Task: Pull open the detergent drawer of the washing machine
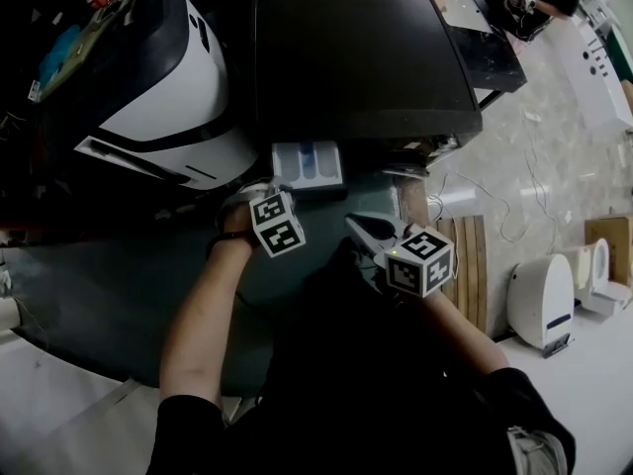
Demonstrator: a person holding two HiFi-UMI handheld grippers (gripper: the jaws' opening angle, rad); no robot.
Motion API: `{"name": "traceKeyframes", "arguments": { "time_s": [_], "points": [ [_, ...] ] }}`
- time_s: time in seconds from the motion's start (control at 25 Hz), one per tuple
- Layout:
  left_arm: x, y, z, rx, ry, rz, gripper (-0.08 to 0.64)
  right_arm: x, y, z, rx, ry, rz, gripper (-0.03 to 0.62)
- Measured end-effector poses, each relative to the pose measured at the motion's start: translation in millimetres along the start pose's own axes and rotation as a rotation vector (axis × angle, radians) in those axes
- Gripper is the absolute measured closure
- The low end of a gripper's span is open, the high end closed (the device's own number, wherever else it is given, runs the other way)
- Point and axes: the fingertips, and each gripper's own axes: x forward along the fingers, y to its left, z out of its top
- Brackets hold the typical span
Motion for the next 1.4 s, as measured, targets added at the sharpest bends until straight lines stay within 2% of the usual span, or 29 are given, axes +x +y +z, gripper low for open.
{"name": "traceKeyframes", "arguments": {
  "time_s": [0.28,0.6,0.92,1.2,1.4],
  "points": [
    [-8.5,-28.7,-3.2,-0.007,-0.024,-0.002,0.488,-1.1,20.6,-10.0,-0.013,0.004,0.008,0.589],
    [-11.8,-35.6,-6.4,-0.033,-0.028,0.061,0.486,-8.0,42.2,-29.5,-0.022,0.01,0.001,0.589],
    [-12.8,-38.5,-8.6,-0.075,-0.048,0.105,0.485,-30.8,50.6,-45.3,-0.02,-0.001,-0.055,0.589],
    [-42.8,-30.6,-2.1,-0.246,-0.169,0.244,0.459,-50.5,61.3,-49.8,-0.066,0.003,-0.096,0.589],
    [-79.6,-39.2,0.4,-0.319,-0.245,0.266,0.477,-54.9,66.1,-35.0,-0.087,-0.008,-0.089,0.589]
  ]
}}
